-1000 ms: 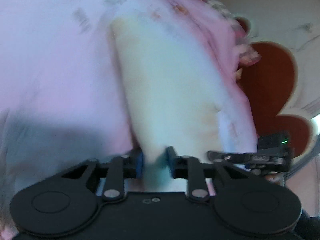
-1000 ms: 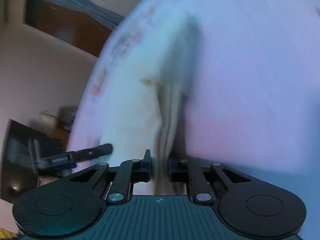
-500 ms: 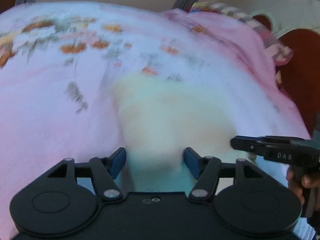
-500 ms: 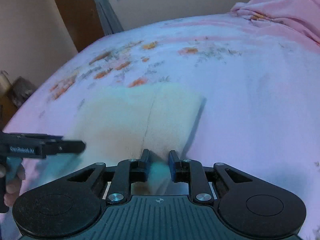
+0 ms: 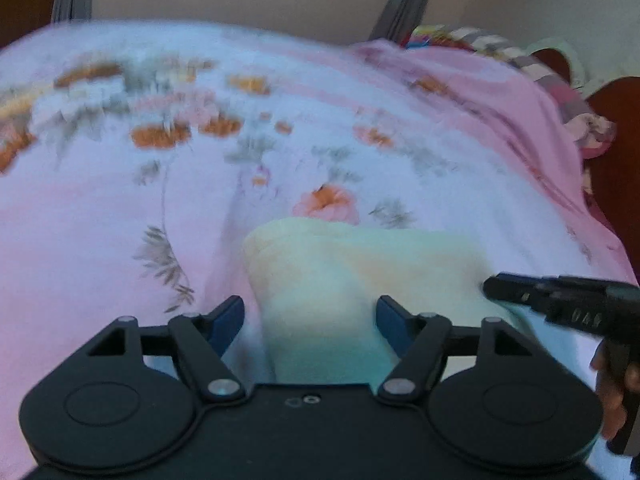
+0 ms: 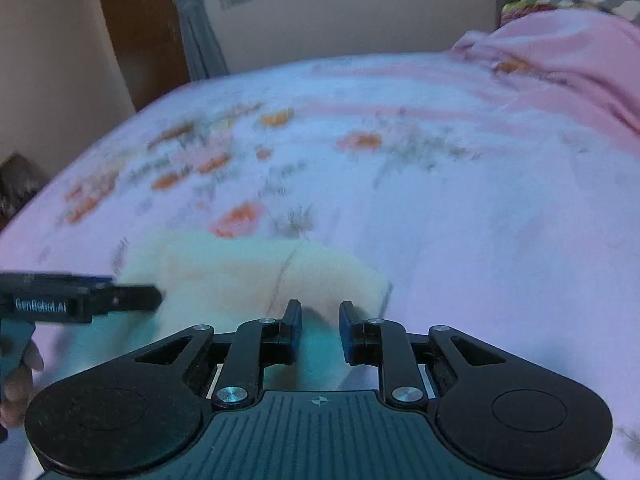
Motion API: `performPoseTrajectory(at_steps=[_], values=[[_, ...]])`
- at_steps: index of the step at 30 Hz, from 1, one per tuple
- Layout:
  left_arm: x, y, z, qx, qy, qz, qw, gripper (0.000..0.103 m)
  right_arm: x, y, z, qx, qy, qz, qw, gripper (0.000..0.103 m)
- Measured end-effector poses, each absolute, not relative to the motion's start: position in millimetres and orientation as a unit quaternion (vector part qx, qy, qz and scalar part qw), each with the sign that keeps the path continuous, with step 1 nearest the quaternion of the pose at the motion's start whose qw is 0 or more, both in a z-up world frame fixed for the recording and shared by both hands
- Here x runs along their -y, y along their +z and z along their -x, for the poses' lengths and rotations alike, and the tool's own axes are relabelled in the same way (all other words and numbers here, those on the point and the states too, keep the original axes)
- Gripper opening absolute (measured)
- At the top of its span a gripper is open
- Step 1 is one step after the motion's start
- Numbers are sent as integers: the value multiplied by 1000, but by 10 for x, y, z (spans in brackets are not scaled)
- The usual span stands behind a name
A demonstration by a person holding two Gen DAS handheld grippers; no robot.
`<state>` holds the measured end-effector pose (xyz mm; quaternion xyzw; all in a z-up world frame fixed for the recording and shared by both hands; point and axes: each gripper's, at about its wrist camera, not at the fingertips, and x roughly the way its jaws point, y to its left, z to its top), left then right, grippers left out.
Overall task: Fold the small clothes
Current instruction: 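Lower the folded sweater onto the bed and open both grippers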
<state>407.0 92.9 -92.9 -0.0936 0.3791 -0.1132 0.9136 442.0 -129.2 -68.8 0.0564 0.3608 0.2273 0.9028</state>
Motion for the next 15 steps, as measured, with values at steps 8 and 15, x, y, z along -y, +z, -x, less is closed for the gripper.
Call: performPoseTrajectory(at_steps=[8,15], values=[[-789,-1140,-3543,-390,-103,72,912,80,1236,-868,-3773,-376,226,-44,898,51],[-745,-768,-3201,-370,-81,30,925,79,1524,-587,-3623,-363,206,-99,903,61]])
